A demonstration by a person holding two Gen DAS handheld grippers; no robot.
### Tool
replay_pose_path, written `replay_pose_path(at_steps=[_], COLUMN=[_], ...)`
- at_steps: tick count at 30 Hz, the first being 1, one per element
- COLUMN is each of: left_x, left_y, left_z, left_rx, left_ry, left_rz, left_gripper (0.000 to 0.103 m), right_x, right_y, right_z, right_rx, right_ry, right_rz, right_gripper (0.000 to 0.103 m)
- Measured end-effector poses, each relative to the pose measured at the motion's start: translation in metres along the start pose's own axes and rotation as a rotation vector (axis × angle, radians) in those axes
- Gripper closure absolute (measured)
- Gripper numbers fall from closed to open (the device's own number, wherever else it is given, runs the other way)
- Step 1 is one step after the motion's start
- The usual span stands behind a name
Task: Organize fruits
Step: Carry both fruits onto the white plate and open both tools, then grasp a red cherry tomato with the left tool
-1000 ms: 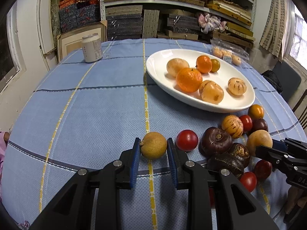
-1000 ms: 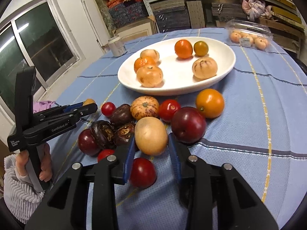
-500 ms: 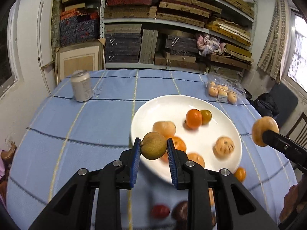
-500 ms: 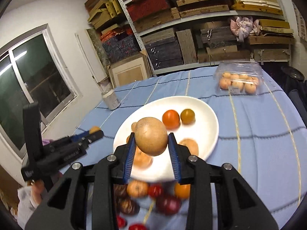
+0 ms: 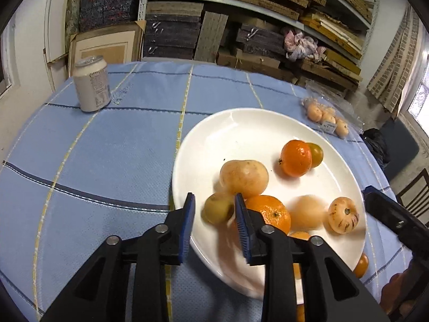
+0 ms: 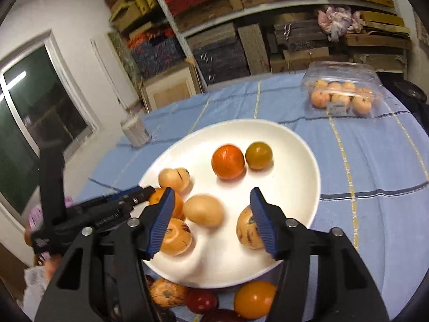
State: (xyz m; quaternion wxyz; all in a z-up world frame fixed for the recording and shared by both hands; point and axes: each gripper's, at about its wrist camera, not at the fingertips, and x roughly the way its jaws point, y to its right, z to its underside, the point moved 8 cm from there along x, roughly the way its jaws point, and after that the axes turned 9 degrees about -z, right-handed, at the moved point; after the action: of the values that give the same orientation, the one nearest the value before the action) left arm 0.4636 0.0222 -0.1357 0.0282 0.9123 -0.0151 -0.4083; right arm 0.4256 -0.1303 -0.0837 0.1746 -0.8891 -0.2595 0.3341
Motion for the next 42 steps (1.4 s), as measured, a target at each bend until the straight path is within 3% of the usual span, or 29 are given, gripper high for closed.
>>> replay_pose_path(at_steps=[1, 3, 5, 9, 17, 28, 35, 38, 42], left_x=[-0.005, -0.017, -0.036, -0.064, -0.084, -0.070, -0.066, -0.062, -0.058], left_y=[-0.001, -0.005, -0.011, -0.025, -0.045, -0.013, 0.001, 0.001, 0.005], left_z=[0.000, 0.000, 0.004, 0.025, 0.070, 0.097, 0.103, 0.103, 0.104], left_rx=[-0.004, -0.024, -0.040, -0.034, 0.018, 0.197, 0.255, 0.256, 0.238], left_ry=[0.011, 0.031, 0.072, 0.104, 0.112, 0.076, 0.077, 0.064, 0.026], left_rz=[0.007, 0.014, 0.000, -0.023, -0.172, -0.182, -0.156, -0.133, -0.051], left_gripper=[0.063, 0.034, 0.030, 0.030, 0.030, 0.030, 0.030, 0.036, 0.050], right_x=[-0.007, -0.024, -0.041, -0.069, -0.106, -0.106, -0.103, -0.102, -0.101], right_y=[-0.003, -0.010, -0.015, -0.015, 0.007, 0.018, 0.016, 0.016, 0.016], right_z=[-0.001, 0.000, 0.004, 0.029, 0.069, 0.079, 0.079, 0.079, 0.079], right_rx=[-0.008, -0.027, -0.036, -0.047, 0.049, 0.094, 0.096, 0.094, 0.096], right_ry=[0.012, 0.045, 0.074, 0.108, 0.150, 0.128, 0.111, 0.107, 0.108], right_rz=[-0.007, -0.007, -0.014, -0.007, 0.032, 0.049, 0.045, 0.044, 0.046], right_gripper=[0.046, 0.042, 0.032, 0.024, 0.009, 0.009, 0.008, 0.008, 0.007])
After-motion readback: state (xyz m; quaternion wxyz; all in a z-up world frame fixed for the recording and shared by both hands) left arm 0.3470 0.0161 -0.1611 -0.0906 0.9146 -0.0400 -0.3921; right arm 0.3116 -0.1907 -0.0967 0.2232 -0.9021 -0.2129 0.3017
